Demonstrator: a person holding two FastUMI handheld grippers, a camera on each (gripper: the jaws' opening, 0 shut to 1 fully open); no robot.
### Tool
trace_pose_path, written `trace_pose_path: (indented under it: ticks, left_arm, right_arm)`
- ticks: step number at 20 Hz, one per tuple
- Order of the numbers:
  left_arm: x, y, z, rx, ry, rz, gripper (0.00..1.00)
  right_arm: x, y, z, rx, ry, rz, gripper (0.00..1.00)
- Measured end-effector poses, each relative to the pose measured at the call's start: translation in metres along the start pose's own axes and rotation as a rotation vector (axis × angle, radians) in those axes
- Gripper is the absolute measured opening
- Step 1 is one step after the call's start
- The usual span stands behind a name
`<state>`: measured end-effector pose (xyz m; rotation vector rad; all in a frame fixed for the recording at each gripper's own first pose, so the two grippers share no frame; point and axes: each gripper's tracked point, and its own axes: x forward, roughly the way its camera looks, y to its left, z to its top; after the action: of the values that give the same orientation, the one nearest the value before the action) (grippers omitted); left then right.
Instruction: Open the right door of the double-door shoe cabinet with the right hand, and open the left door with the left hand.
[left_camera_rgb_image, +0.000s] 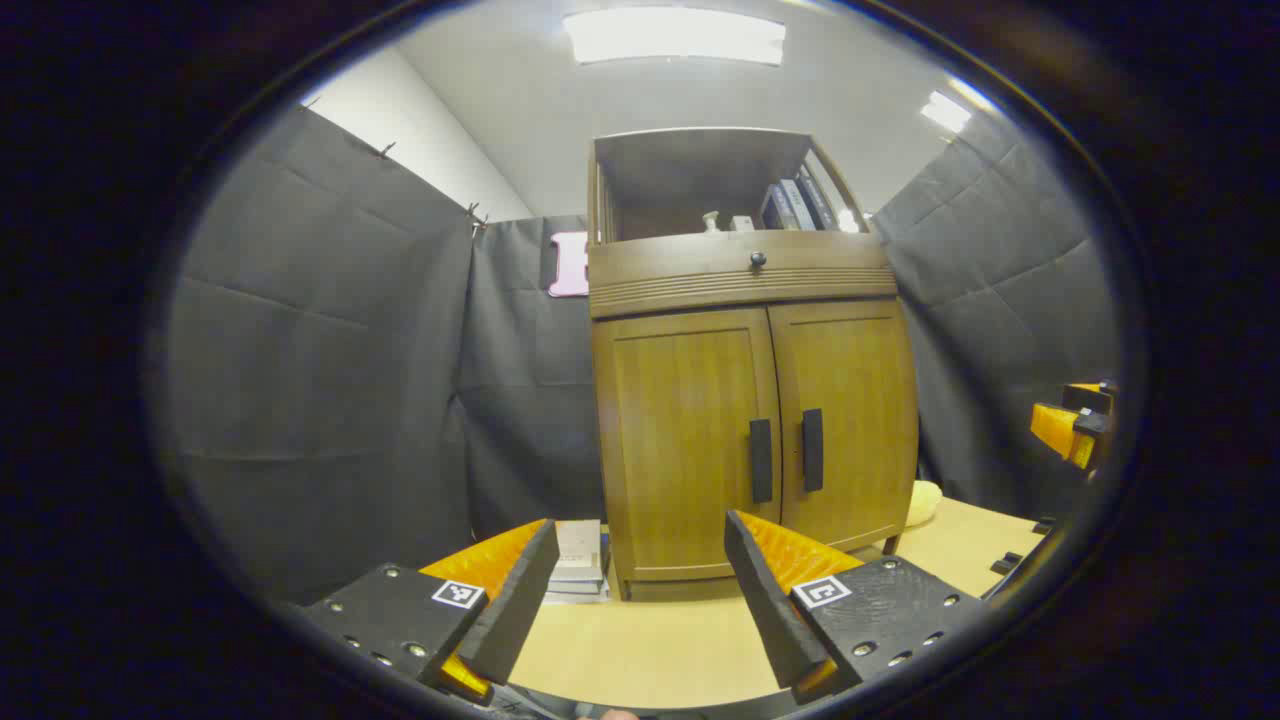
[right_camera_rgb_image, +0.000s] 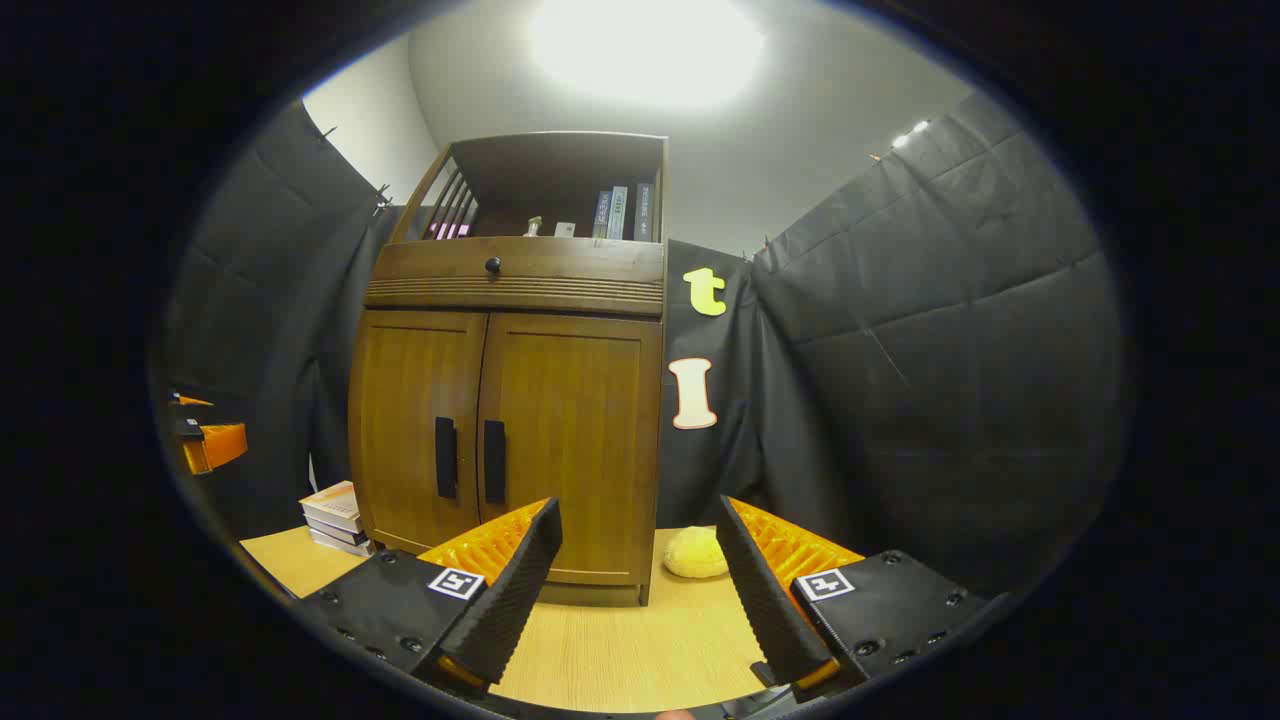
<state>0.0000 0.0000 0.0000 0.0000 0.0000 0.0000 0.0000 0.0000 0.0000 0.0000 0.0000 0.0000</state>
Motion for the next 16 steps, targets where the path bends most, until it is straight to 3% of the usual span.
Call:
trace_pose_path:
  ticks: [16]
  left_arm:
    - [-0.0025,-0.0004,0.0032,0.033,-0.036,-0.003,0.95]
  right_arm:
    - [-0.0008,-0.0050,0.0000,-0.006,0.001,-0.020,0.97]
